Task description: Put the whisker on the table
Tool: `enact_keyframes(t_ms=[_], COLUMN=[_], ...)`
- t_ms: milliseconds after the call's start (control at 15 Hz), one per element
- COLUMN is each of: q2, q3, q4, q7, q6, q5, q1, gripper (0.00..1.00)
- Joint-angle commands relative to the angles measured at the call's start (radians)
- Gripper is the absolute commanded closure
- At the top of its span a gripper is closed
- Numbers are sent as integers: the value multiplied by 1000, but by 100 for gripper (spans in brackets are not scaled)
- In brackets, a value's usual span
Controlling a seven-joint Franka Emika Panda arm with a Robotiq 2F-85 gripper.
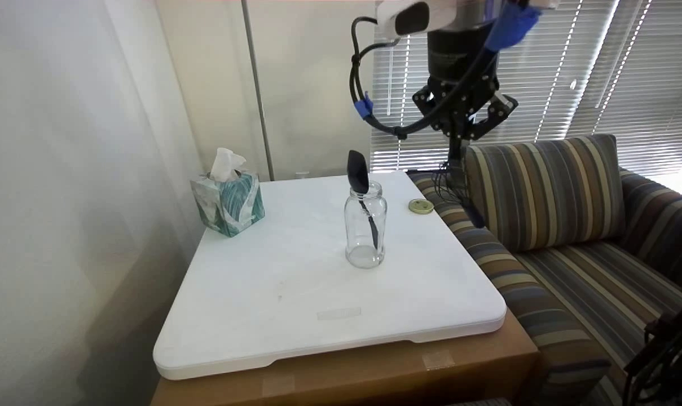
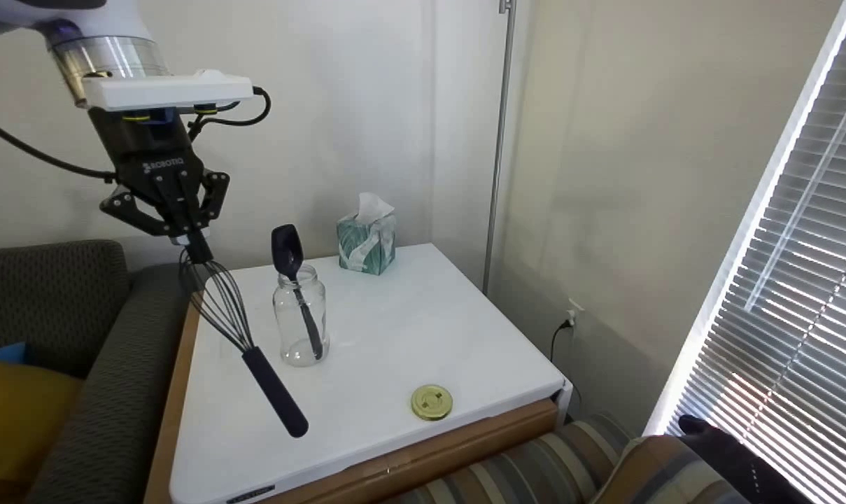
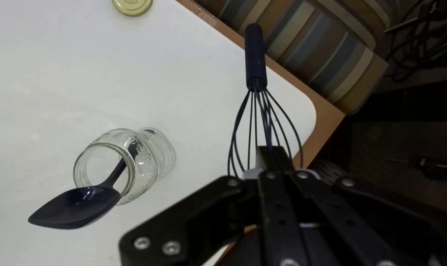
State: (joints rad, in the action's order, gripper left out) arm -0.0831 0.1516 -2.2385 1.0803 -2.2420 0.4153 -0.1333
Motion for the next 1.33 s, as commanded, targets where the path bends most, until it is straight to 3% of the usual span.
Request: enact_keyframes(t_ms=[0,333,800,1267], q2=[-69,-153,-255,-308], q3=[8,23,25,23], q4=[38,65,92,120], q7=[-64,-74,-40,57], q6=[18,-22,-189,-143], q5=[115,132,119,123], q1=[-29,-57,-48,-44], gripper=[100,100,100,100])
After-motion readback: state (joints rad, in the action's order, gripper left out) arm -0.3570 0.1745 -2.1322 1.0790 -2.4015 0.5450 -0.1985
